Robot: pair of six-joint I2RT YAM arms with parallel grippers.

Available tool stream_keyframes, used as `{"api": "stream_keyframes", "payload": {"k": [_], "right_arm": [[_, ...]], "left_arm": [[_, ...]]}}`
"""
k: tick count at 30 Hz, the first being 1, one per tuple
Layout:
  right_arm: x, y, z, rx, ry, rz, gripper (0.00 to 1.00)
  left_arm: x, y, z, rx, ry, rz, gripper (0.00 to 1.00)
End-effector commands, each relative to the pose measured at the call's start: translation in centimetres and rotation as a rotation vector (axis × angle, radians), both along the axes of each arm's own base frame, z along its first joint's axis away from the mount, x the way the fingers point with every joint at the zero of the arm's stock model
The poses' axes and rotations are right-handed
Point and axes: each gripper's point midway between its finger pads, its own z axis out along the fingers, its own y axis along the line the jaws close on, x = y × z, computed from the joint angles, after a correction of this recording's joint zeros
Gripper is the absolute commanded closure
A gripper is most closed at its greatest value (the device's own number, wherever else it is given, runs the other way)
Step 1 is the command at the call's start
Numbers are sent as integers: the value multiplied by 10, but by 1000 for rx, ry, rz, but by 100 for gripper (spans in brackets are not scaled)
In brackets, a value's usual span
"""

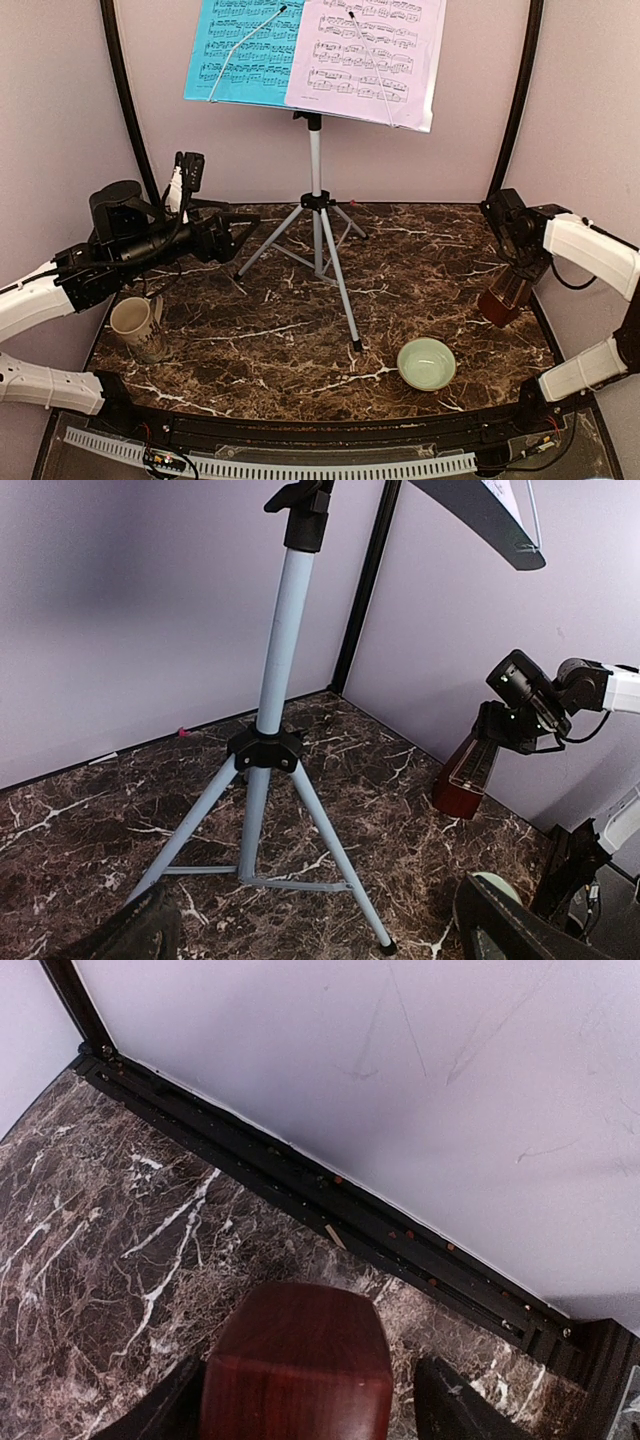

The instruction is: Set up the instrument practice props

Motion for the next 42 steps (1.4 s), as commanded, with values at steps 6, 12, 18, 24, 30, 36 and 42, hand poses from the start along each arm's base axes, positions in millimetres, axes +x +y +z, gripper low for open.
{"api": "stream_keyframes", "payload": {"k": [6,12,18,24,30,36,42], "right_arm": [[17,7,24,-5,-61,78,47],[35,27,54,-28,-127,198,56],[50,59,82,-68,-170,305,56],[61,113,119,-71,-237,458,56],[42,187,146,-27,-283,640,56],[6,265,153,33,-293,809,57],[-45,336,147,73,-255,961,57]], "left_arm": [[-3,8,12,-21,-22,11,1],[-3,7,12,-24,-20,7,1],[-4,8,13,-27,-19,7,1],[-5,9,14,-27,-13,8,2],[-4,11,15,-26,-14,18,2],[-2,10,13,-20,-8,23,2],[0,11,10,-12,-3,32,2]]}}
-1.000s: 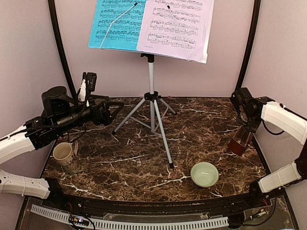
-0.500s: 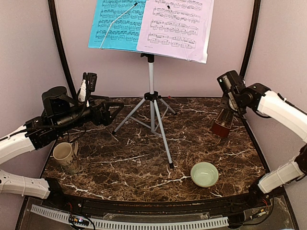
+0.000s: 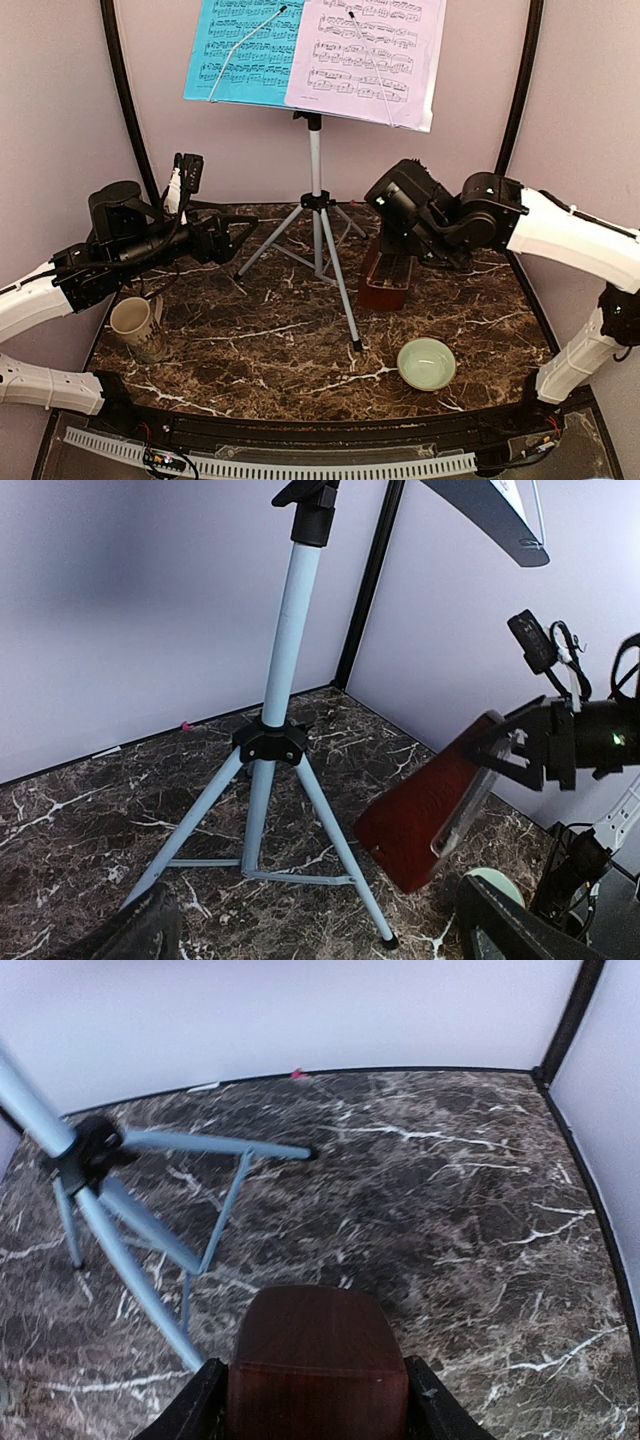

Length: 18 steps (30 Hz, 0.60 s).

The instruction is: Set up the instrument practice props

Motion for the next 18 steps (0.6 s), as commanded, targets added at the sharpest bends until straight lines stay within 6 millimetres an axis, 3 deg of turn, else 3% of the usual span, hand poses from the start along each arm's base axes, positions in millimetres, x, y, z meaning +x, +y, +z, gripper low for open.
{"api": "stream_keyframes", "payload": {"k": [1,4,9,18], "right_arm": [[-32,40,24,75,-53,37,57],[-58,76,15,57,-40,102,56],[-81,119,-1,44,-46,160,56],[-98,143,-25,69,-57,179,57]], "left_arm": [[1,5,10,-18,-9,18,2],[1,4,5,-14,3,17,2],[0,7,-2,-19,21,26,2],[-1,5,-7,-17,28,14,2]]}}
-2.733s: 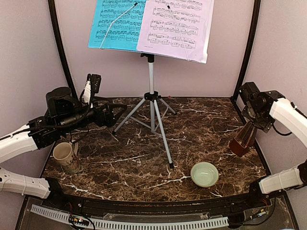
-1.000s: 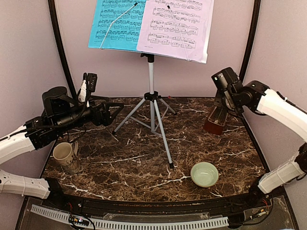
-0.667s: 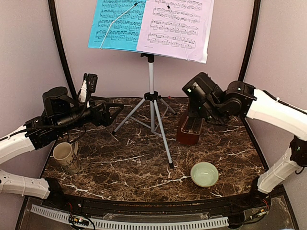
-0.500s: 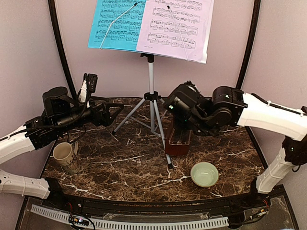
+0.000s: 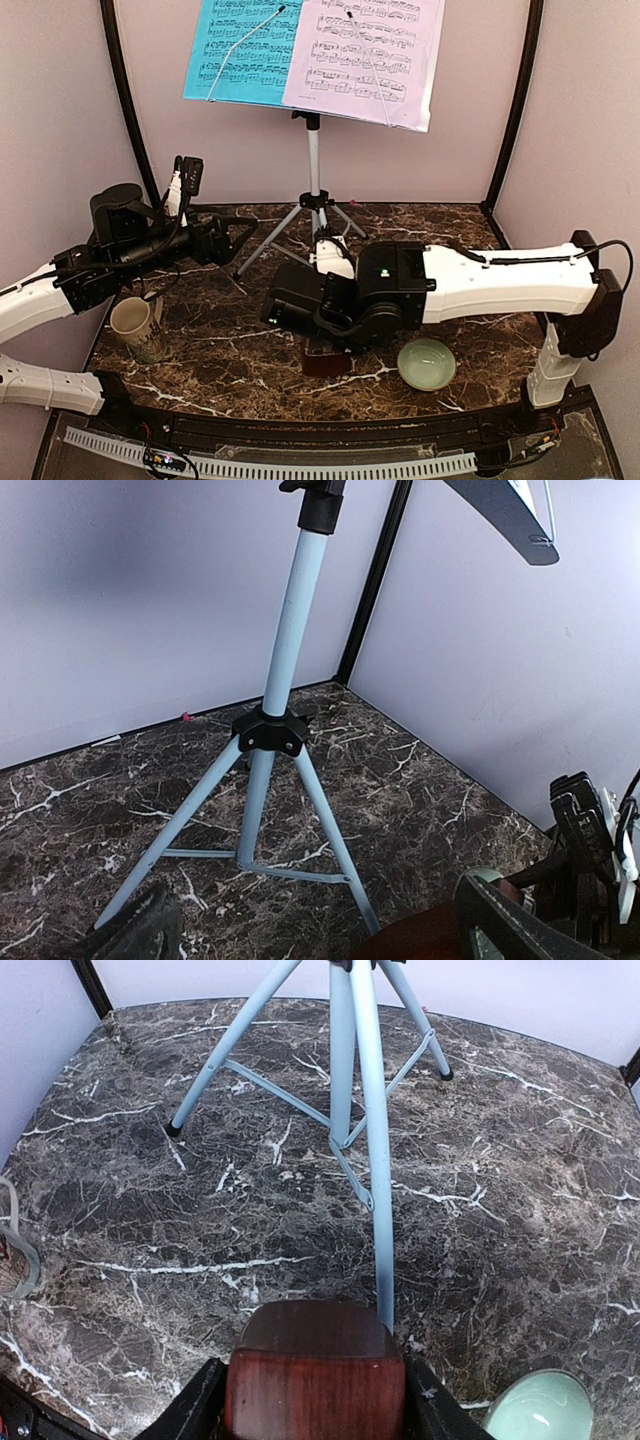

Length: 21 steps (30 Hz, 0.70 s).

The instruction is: Set up the instrument practice props

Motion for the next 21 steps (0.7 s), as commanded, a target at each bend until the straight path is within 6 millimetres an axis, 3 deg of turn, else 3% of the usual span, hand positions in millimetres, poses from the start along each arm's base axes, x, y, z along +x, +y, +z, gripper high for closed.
{"api": "stream_keyframes", "payload": {"k": [1,6,11,21], "right_arm": [[5,9,28,149,-102,-22,57],[7,22,16,106,-138,27,56],[6,33,8,47,-157,127,59],[2,24,2,90,-143,325,65]], "left_arm": [[-1,3,-3,-2,3,-1,2],[-7,-2,-21,19,41,-41,3],[-27,-5,-62,60,89,-141,3],[-67,-4,-133,50,113,-289,16]]}}
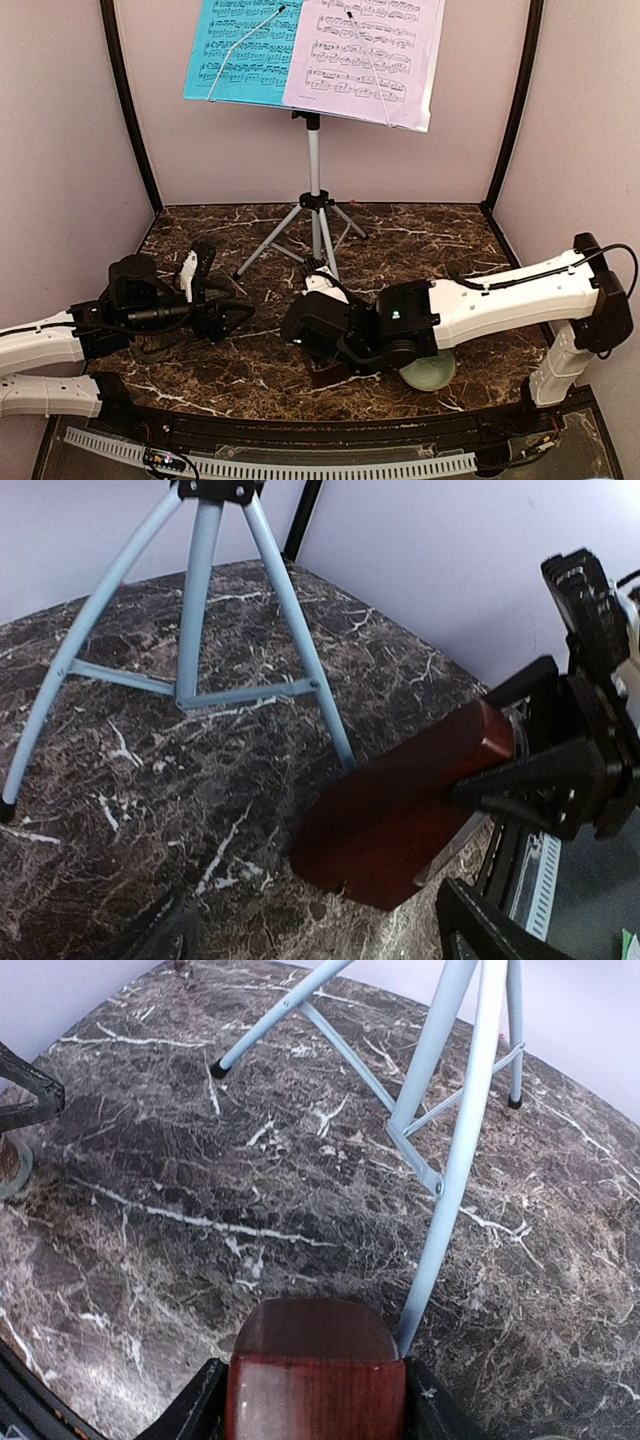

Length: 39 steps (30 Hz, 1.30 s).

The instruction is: Set up the instrument practice props

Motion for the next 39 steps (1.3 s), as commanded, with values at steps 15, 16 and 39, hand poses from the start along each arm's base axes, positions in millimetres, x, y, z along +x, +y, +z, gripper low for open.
{"api": "stream_keyframes", "payload": {"k": [15,16,39], "right_arm": [[-17,-13,61,202,-107,457,65],[-19,-14,62,210,-116,475,66],[-53,-32,93,321,-269,770,79]], "left_arm": [[-53,-32,-88,188,-145,-212,18],[-54,-32,-93,218,-162,-223,18],[-90,-81,-118,345,-399,-372,6]]}}
